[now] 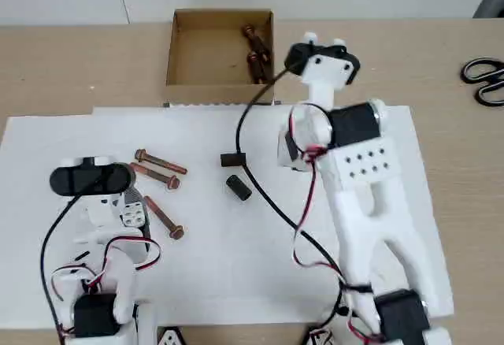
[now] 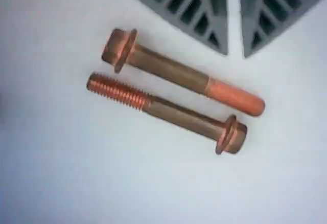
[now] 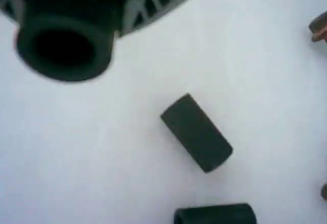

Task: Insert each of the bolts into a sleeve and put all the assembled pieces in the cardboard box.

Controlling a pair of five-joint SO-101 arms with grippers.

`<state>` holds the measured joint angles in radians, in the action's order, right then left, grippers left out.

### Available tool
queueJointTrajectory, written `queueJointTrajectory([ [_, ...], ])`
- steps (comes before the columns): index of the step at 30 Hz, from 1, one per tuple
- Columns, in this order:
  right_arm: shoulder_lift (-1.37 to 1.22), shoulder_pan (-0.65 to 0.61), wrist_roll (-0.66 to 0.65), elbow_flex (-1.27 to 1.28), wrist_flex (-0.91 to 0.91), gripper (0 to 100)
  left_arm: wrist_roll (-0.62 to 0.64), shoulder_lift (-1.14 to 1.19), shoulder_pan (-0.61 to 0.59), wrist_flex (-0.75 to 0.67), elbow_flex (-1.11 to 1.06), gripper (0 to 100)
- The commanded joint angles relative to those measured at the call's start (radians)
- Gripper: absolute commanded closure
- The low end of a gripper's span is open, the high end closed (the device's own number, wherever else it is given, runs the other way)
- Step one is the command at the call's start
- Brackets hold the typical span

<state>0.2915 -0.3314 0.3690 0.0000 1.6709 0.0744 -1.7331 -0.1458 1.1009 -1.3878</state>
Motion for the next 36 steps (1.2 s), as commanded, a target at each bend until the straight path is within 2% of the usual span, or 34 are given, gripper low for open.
queueJointTrajectory([
  [1, 0.127, 0.025, -0.011, 0.087, 0.002, 99.5, 0.002, 0.110, -0.005, 0.038, 0.140, 99],
  [6, 0.223, 0.091, -0.011, 0.210, 0.002, 99.5, 0.003, 0.427, -0.003, 0.110, 0.400, 99],
  [13, 0.334, 0.199, -0.011, 0.307, 0.001, 99.5, 0.092, 0.913, -0.002, 0.370, 0.759, 99],
  [21, 0.440, 0.226, -0.006, 0.427, -0.013, 99.5, 0.110, 1.258, -0.002, 0.493, 1.032, 99],
  [27, 0.495, 0.226, -0.005, 0.497, -0.013, 99.5, 0.405, 1.416, 0.008, 0.486, 1.173, 99],
  [32, 0.535, 0.228, -0.005, 0.526, -0.013, 99.5, 0.486, 1.536, 0.072, 0.384, 1.247, 99],
  [36, 0.558, 0.260, -0.005, 0.529, -0.013, 99.5, 0.704, 1.626, 0.110, 0.344, 1.285, 99],
])
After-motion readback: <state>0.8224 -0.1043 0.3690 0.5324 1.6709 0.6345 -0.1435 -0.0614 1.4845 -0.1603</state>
